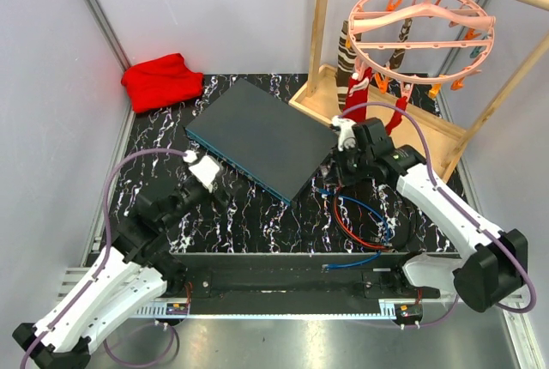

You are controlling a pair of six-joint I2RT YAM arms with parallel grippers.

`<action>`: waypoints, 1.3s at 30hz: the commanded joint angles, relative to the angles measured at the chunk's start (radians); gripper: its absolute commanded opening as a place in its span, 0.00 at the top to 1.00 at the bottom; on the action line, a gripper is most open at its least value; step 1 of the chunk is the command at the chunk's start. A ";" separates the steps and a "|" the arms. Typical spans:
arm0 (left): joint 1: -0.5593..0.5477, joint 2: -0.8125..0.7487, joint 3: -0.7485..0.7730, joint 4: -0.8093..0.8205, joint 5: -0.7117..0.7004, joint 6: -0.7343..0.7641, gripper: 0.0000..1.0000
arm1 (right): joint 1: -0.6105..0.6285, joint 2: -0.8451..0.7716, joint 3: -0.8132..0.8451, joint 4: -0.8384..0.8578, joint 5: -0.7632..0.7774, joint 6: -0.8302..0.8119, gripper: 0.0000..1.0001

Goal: Insert the plug into the switch port
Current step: Pick up the plug from the center of the board.

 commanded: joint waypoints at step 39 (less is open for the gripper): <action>-0.075 0.639 0.420 0.184 0.995 -0.055 0.56 | 0.371 0.001 0.384 -0.220 -0.260 -0.434 1.00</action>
